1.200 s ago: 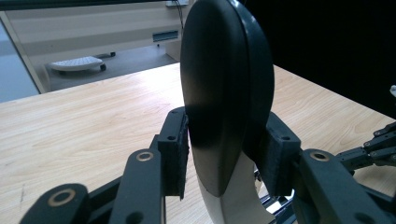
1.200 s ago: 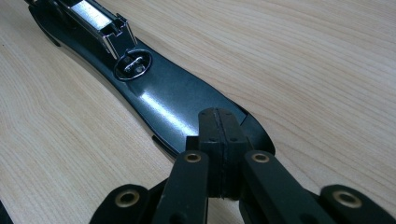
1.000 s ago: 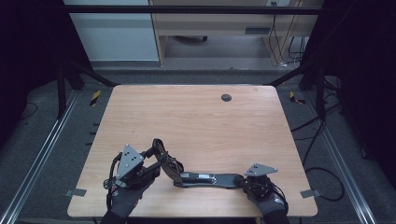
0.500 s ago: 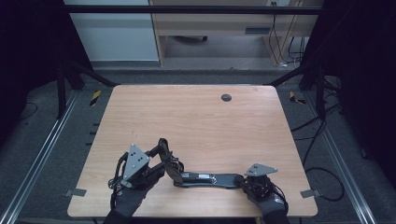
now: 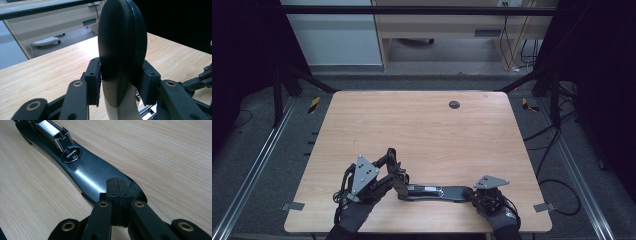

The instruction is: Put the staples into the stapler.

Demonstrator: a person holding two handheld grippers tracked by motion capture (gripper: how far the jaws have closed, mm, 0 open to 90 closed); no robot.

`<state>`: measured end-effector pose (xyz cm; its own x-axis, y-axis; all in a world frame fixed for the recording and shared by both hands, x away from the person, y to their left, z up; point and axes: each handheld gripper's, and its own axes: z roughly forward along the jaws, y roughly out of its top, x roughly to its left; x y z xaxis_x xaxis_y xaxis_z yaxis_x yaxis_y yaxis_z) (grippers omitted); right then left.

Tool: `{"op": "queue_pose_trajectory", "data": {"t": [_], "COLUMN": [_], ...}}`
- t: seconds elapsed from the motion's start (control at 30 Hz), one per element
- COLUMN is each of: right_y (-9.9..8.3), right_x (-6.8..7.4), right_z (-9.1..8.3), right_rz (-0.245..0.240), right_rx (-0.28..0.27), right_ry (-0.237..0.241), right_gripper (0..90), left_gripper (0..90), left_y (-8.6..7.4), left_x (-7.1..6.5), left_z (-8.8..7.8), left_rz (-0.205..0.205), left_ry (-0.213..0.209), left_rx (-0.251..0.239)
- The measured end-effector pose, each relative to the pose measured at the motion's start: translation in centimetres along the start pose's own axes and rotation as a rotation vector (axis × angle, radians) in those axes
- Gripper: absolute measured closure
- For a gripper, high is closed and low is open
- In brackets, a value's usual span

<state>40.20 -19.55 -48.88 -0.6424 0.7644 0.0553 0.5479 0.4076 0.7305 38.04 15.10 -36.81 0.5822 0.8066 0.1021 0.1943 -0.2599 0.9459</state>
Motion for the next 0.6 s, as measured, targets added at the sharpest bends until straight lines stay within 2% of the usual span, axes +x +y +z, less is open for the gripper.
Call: {"op": "queue_pose_trajectory", "data": {"t": [0.6], "right_y": [0.0], "right_x": [-0.1], "right_z": [0.0], "right_rz": [0.001], "right_rx": [0.000], "right_ry": [0.000], "right_gripper": [90.0], "left_gripper": [58.3], "left_y": [0.4], "left_x": [-1.3], "left_z": [0.7], "left_rz": [0.058], "left_ry": [0.015], "left_rx": [0.002]}}
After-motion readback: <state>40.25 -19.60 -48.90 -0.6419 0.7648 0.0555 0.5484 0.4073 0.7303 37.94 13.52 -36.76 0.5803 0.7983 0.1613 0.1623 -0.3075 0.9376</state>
